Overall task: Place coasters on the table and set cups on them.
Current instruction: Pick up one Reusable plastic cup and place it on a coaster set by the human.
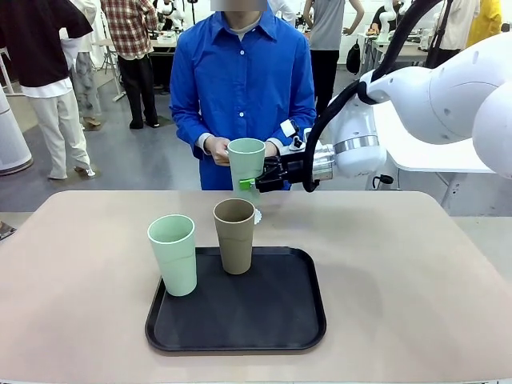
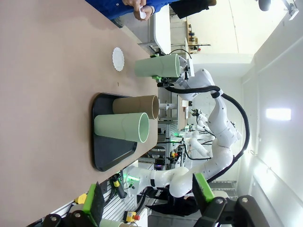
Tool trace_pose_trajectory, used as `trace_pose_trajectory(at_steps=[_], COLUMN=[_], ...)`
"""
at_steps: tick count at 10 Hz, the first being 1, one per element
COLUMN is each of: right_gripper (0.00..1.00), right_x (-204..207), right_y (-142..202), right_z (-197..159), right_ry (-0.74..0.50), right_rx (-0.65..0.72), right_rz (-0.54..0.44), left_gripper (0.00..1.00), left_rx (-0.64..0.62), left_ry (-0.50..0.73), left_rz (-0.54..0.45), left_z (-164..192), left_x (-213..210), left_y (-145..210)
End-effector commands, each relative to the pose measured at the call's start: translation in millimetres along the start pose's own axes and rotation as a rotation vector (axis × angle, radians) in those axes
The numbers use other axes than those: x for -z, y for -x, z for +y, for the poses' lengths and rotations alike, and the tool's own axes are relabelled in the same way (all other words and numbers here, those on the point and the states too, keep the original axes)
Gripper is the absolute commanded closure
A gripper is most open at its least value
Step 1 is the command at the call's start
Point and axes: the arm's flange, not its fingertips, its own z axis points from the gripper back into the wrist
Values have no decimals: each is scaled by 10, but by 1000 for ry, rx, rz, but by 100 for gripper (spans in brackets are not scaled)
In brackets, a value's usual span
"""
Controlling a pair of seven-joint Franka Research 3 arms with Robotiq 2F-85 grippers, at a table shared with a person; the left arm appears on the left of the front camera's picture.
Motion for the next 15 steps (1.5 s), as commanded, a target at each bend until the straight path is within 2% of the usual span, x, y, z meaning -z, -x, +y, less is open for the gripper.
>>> trace_pose_trajectory(at_steps=[1, 5, 9, 15], right_gripper=[15, 15, 15, 15], right_x=[57, 187, 250, 336], right_y=[76, 238, 332, 468], right_z=[-150, -298, -505, -585], right_ry=[-3, -30, 0, 9], right_rx=[-11, -25, 2, 38], right_rz=[40, 17, 3, -20], left_gripper=[0, 0, 0, 0], left_rx=[1, 1, 1, 1], left_ry=[10, 10, 10, 10], left_rz=[-2, -2, -2, -2], left_z=[-12, -12, -12, -12], left_x=[-9, -9, -9, -9], left_y=[15, 15, 15, 15])
